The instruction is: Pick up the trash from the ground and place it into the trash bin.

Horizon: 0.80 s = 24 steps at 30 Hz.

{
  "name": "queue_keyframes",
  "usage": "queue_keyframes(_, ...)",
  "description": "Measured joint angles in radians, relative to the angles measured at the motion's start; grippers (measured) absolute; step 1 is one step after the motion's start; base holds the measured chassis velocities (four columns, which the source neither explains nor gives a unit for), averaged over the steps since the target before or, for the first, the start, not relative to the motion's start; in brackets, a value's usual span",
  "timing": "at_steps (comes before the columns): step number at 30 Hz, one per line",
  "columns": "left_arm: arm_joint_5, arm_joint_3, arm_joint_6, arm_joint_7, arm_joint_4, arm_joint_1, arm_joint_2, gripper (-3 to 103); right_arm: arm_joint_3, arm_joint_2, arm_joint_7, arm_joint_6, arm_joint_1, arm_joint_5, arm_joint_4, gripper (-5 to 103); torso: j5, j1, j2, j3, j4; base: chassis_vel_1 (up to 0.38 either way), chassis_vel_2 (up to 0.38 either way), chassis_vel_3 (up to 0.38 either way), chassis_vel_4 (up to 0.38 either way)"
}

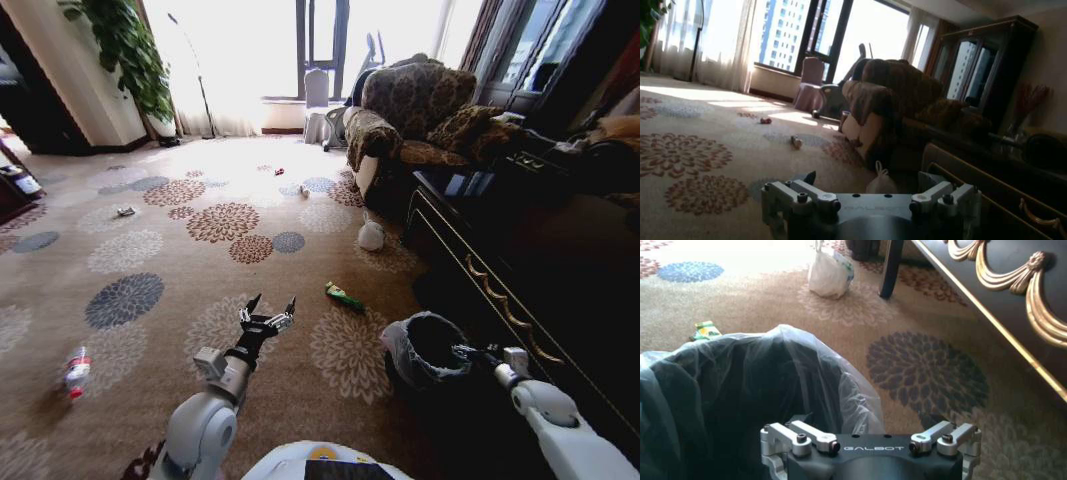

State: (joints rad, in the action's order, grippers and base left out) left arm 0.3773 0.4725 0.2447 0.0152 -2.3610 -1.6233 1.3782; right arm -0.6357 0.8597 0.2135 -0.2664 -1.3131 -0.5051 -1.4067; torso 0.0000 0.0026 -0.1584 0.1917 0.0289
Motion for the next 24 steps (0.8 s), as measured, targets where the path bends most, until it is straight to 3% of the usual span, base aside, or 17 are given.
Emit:
queue_keyframes(3,-0.001,0.000,0.000,0.000,-0.001,-0.001,0.002,100,0.022,-0.007,0.009,-0.009,0.029,0.005,0.029,103,0.0002,0.000,0.000,0.000,0.0001,0.000,0.000,0.000,0.000)
queue_keyframes(7,-0.002,0.000,-0.001,0.000,-0.005,-0.004,0.003,100,0.043,-0.020,0.023,-0.017,0.062,0.010,0.066,97,0.0002,0.000,0.000,0.000,0.0001,0.000,0.000,0.000,0.000)
queue_keyframes(11,-0.003,0.003,-0.003,-0.003,-0.011,-0.011,0.006,100,0.072,-0.051,0.050,-0.028,0.084,0.018,0.091,78,0.0000,0.000,0.000,0.000,0.0000,0.000,0.000,0.000,0.000)
queue_keyframes(12,-0.003,0.003,-0.003,-0.003,-0.011,-0.011,0.006,100,0.072,-0.051,0.050,-0.028,0.084,0.018,0.091,78,0.0000,0.000,0.000,0.000,0.0000,0.000,0.000,0.000,0.000)
queue_keyframes(14,-0.003,0.004,-0.004,-0.004,-0.016,-0.013,0.008,100,0.084,-0.062,0.063,-0.028,0.087,0.030,0.096,67,0.0000,0.000,0.000,0.000,0.0001,0.000,0.000,0.000,0.000)
queue_keyframes(16,-0.003,0.005,-0.004,-0.004,-0.017,-0.013,0.008,100,0.088,-0.066,0.067,-0.027,0.086,0.036,0.098,67,0.0000,0.000,0.000,0.000,0.0003,0.000,0.000,0.000,0.000)
queue_keyframes(20,-0.002,0.010,-0.005,-0.009,-0.017,-0.011,0.011,100,0.097,-0.076,0.082,-0.017,0.075,0.066,0.097,45,-0.0005,0.000,0.000,0.000,0.0001,0.000,0.000,0.000,0.000)
queue_keyframes(24,-0.003,0.008,-0.007,-0.011,-0.016,-0.009,0.017,100,0.102,-0.087,0.098,-0.002,0.066,0.102,0.097,34,-0.0005,0.000,0.000,0.000,0.0002,0.000,0.000,0.000,0.000)
